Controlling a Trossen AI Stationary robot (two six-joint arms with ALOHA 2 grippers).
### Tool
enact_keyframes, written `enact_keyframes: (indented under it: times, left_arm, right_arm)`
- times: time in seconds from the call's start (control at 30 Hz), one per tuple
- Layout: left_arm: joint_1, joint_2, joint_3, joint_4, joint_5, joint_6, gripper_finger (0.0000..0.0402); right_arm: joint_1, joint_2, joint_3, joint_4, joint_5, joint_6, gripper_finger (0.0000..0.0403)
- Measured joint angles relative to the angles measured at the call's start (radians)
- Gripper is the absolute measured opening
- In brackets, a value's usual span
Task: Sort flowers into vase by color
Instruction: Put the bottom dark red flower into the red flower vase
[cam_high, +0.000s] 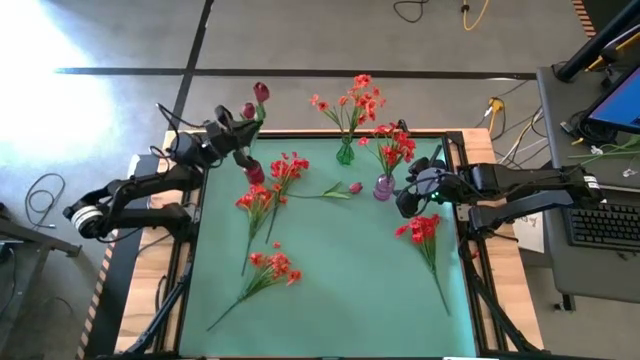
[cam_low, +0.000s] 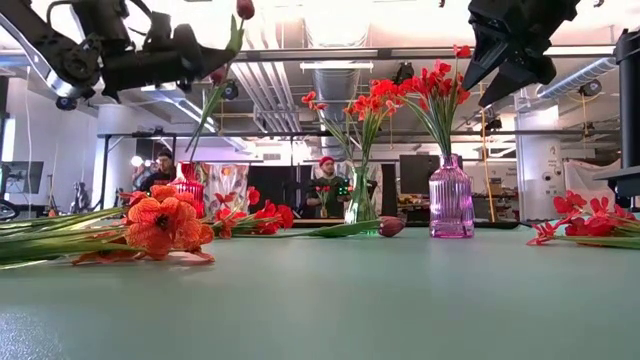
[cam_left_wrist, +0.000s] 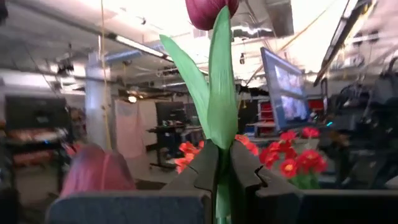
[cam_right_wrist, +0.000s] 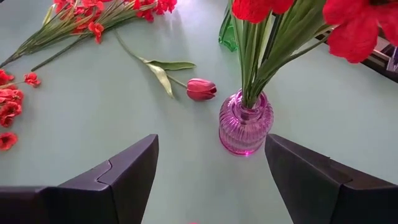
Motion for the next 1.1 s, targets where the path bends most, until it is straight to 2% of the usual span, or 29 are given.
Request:
enact_keyframes:
  times: [0.27, 0.57, 0.93, 1.1]
  left_arm:
    - [0.002, -0.005, -0.032, 0.064, 0.023, -0.041, 0.0000]
    - [0.004, -0.004, -0.138, 0.298, 0.023, -0.014, 0.0000]
    - [0.004, 0.011, -0.150, 0.316, 0.018, -0.013, 0.0000]
    - [0.006, 0.017, -0.150, 0.371, 0.014, 0.044, 0.0000]
  right_arm:
    - [0.000, 0.000, 0.000, 0.000, 0.000, -0.001, 0.0286]
    - [0.000, 0.000, 0.000, 0.018, 0.008, 0.000, 0.0286]
    - [0.000, 0.000, 0.000, 0.022, 0.024, 0.000, 0.0286]
    - [0.000, 0.000, 0.000, 0.022, 0.024, 0.000, 0.0286]
